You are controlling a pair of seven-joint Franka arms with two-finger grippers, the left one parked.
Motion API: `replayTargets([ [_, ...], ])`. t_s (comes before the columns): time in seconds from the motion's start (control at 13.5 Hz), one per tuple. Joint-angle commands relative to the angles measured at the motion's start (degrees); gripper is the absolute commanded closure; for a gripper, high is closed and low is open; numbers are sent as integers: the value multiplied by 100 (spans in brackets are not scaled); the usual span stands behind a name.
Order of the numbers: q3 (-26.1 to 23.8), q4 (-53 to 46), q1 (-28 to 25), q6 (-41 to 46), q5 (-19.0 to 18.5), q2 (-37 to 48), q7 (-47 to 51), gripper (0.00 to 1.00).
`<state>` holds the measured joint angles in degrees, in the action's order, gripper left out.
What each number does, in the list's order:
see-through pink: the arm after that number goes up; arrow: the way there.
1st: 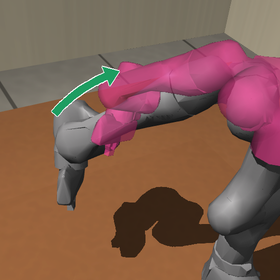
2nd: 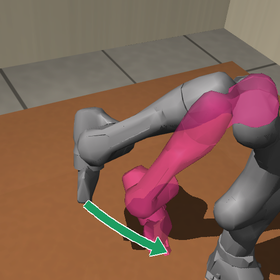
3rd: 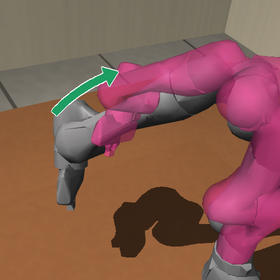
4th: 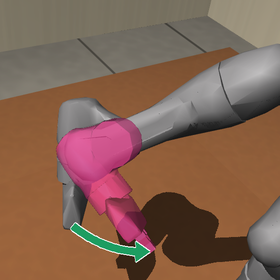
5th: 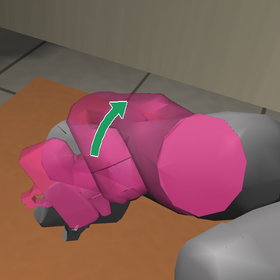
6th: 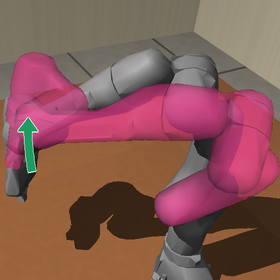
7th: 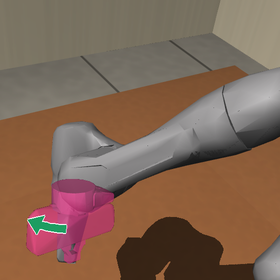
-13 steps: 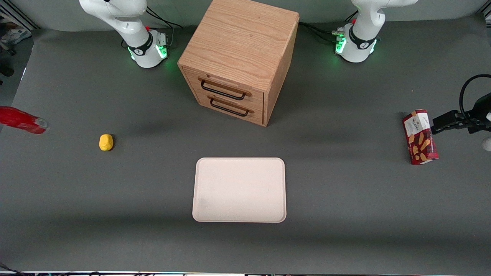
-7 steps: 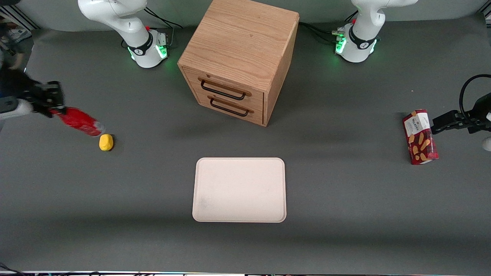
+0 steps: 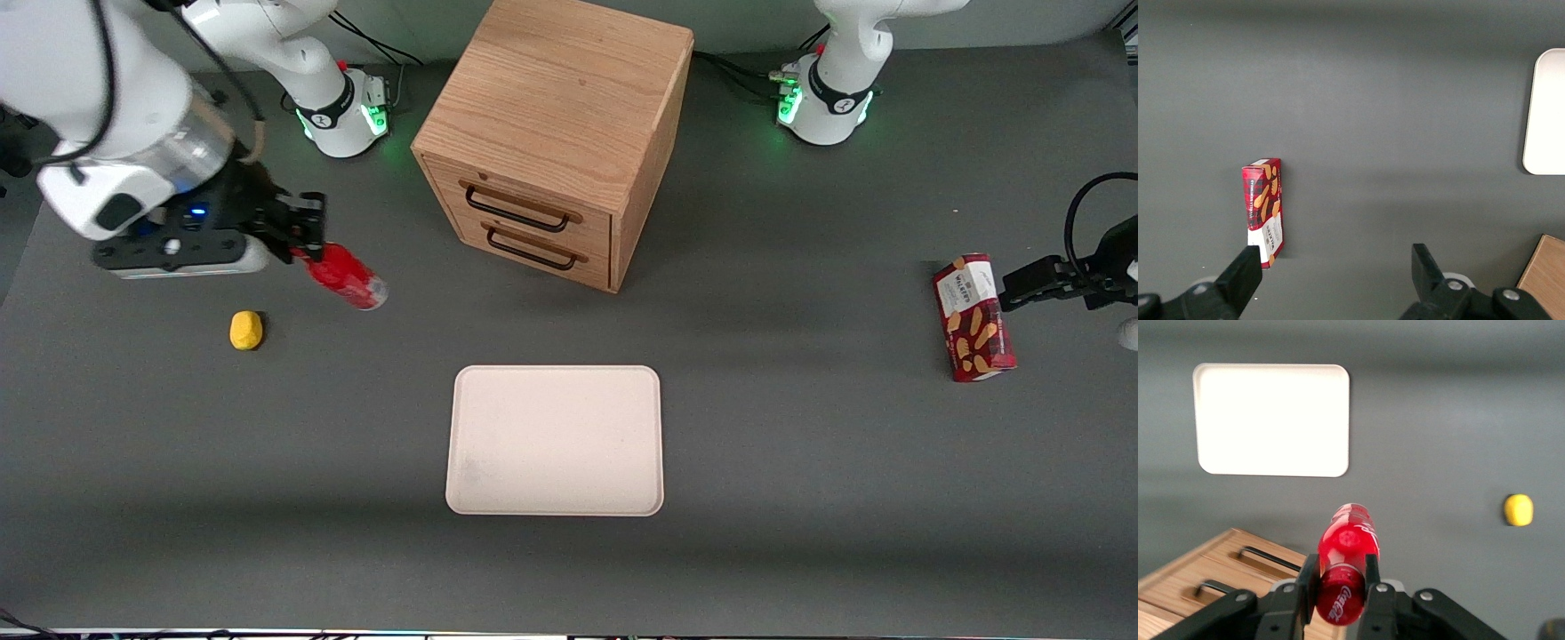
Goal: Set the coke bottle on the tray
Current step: 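Carry the red bottle with the right gripper over the white tray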
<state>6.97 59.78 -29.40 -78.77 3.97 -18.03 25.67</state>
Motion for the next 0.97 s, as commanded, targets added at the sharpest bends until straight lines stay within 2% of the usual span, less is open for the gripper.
replayTargets([
  [0.0,-46,-344,-127,-172,96,-297,553,100],
  [0.89,-55,-300,22,-1904,78,-1949,580,100],
])
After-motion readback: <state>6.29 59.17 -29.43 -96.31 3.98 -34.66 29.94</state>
